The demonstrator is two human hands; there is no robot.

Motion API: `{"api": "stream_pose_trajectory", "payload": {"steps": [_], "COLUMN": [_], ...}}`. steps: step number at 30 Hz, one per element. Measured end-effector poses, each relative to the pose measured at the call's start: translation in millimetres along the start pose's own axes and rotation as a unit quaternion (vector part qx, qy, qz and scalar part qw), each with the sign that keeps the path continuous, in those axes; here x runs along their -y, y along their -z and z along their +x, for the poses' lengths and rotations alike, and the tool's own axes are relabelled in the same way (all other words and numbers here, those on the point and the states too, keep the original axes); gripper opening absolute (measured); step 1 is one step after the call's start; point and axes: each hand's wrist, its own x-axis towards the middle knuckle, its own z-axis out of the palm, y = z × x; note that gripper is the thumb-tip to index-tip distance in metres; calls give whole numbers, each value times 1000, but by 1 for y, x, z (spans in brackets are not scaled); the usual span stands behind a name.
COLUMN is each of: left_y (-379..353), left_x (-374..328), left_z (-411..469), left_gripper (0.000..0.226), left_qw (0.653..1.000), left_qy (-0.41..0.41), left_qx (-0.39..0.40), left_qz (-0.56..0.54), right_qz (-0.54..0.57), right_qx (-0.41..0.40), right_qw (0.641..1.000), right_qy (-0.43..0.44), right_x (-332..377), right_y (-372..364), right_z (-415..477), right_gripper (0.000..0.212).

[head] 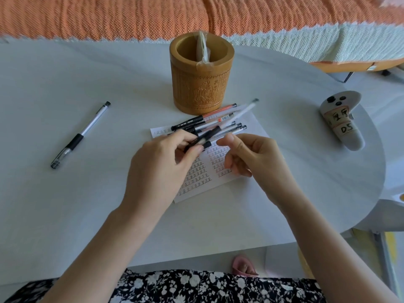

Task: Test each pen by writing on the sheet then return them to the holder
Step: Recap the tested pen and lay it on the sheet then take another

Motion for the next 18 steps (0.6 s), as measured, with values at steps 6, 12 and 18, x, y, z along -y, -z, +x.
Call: {"api": "stream_pose_trajectory", "payload": {"steps": [6,12,18], "left_y": [2,-1,0], "left_x": [8,11,16], "left_z": [5,5,8], "left_gripper": [12,21,27], "left_qw": [987,985,991], "left_qy": [-44,-34,-17], "left_qx": [-78,-48,-46], "left_qz": [136,160,121], "right_qz": [-43,-66,-84], "right_qx": [-34,-35,-35], "right_qw": [998,997,995], "right_qy": [10,23,39], "right_x": [-4,-8,-9], "right_y": [5,2,4], "right_z": [2,2,3], "right_gripper": [35,30,24]}}
